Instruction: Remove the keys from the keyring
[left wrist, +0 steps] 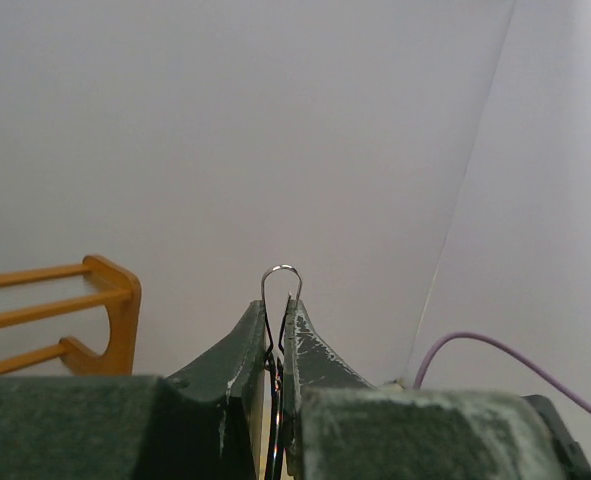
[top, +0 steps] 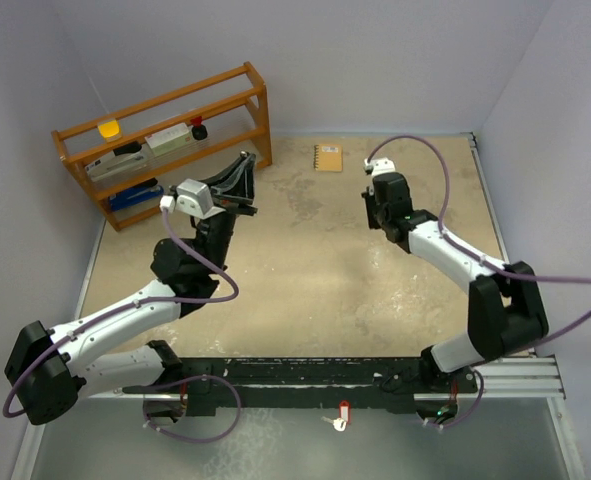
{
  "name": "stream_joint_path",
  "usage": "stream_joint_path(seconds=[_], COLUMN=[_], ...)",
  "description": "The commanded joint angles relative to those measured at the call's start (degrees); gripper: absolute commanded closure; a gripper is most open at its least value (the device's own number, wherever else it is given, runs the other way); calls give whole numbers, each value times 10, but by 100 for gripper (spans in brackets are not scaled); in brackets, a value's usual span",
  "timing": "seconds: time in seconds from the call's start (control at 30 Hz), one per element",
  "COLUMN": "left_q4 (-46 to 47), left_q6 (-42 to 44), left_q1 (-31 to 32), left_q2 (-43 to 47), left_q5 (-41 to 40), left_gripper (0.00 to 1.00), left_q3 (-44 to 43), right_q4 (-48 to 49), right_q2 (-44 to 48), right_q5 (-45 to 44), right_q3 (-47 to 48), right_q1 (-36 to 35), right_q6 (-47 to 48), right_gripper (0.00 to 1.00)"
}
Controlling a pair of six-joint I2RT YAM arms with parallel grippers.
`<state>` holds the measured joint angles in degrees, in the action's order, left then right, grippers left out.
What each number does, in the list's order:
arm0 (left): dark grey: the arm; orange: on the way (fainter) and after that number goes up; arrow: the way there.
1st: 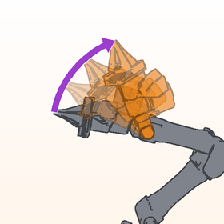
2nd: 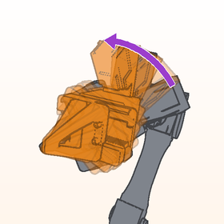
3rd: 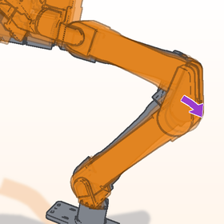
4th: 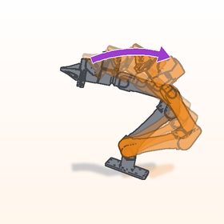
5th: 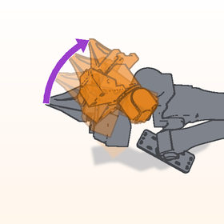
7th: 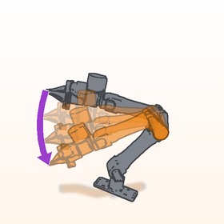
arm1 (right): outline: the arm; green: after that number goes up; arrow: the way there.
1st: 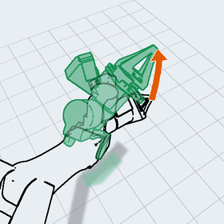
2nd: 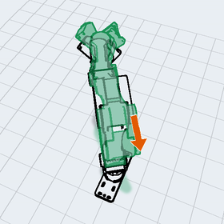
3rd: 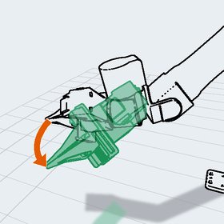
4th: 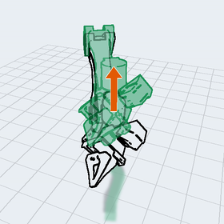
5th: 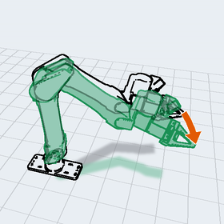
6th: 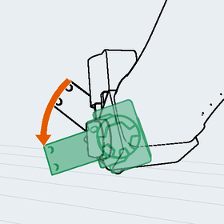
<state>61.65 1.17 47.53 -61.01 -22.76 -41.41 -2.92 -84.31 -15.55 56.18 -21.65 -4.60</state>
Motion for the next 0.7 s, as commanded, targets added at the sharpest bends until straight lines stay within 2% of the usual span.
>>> stream_joint_path(seconds=[0.0, 0.1, 0.17, 0.27, 0.33, 0.37, 0.57, 0.67], left_q4=[-82, -100, -106, -114, -116, -117, -113, -116], left_q6=[-54, -63, -67, -68, -69, -69, -64, -59], left_q1=[-1, -1, -1, -1, -1, -1, -1, -1], left_q2=[9, 10, 12, 16, 17, 17, 16, 16], left_q5=[17, 17, 20, 20, 14, 14, 11, 12], left_gripper=[100, 100, 100, 100, 100, 100, 100, 100], left_q3=[-36, -38, -38, -38, -38, -37, -41, -51], right_q4=[18, 29, 36, 40, 42, 44, 69, 86], right_q2=[-50, -89, -110, -128, -130, -127, -44, 25], right_q5=[31, 34, 35, 33, 28, 27, 14, 61], right_q3=[-23, -21, -17, -10, -9, -10, -26, -51], right_q1=[12, 16, 17, 17, 17, 17, 16, 16], right_q6=[-63, -72, -75, -75, -76, -74, -44, -12], right_gripper=[100, 100, 84, 50, 31, 27, 28, 30])
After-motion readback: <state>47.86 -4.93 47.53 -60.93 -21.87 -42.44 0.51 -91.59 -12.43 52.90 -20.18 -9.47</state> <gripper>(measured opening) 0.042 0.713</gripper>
